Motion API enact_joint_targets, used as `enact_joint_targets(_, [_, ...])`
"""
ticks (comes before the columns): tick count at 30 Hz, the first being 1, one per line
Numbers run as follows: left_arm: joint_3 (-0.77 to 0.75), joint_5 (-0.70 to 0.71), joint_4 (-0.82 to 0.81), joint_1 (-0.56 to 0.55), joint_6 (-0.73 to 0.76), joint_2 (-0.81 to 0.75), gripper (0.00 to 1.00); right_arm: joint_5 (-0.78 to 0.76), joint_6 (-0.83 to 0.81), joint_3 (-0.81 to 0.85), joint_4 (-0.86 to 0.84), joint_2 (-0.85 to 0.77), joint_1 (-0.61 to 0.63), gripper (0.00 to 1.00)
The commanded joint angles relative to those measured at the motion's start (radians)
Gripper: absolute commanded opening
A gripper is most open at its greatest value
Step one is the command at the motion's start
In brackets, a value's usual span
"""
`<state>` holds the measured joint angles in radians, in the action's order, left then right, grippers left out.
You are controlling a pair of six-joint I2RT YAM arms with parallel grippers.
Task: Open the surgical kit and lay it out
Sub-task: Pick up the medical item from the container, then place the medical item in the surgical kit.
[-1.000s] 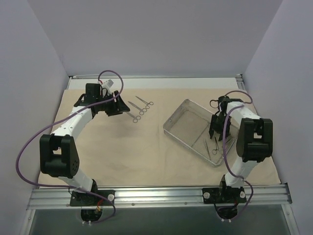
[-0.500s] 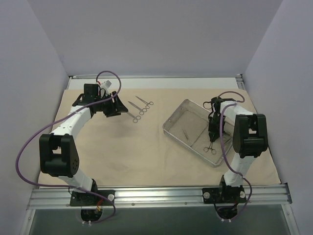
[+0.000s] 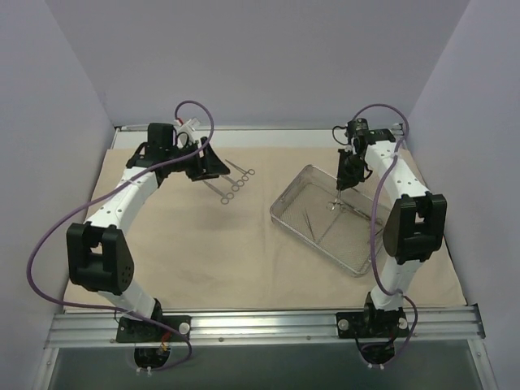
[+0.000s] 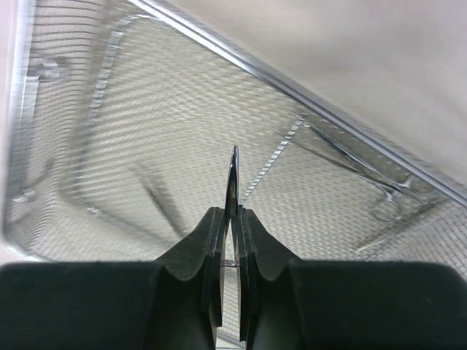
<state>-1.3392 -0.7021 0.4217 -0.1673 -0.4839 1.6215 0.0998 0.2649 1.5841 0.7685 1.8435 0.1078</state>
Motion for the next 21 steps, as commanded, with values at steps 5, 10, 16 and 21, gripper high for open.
enact_joint_targets(5, [-0.176,-0.125,-0.109,-0.172,-0.064,0.095,0.68,0.205,0.071,0.285,0.117,0.006,0.124,0.0])
enact_joint_targets(10, [-0.238,-0.129,-0.117,-0.258,-0.058,0.185,0.69,0.28,0.091,0.441,0.144,0.071,0.21,0.0])
enact_joint_targets(16, [-0.278,-0.151,-0.144,-0.296,-0.064,0.23,0.7,0.302,0.097,0.53,0.157,0.102,0.265,0.0])
enact_joint_targets(21, [-0.242,-0.169,-0.241,-0.324,-0.127,0.227,0.7,0.311,0.088,0.531,0.152,0.105,0.271,0.0])
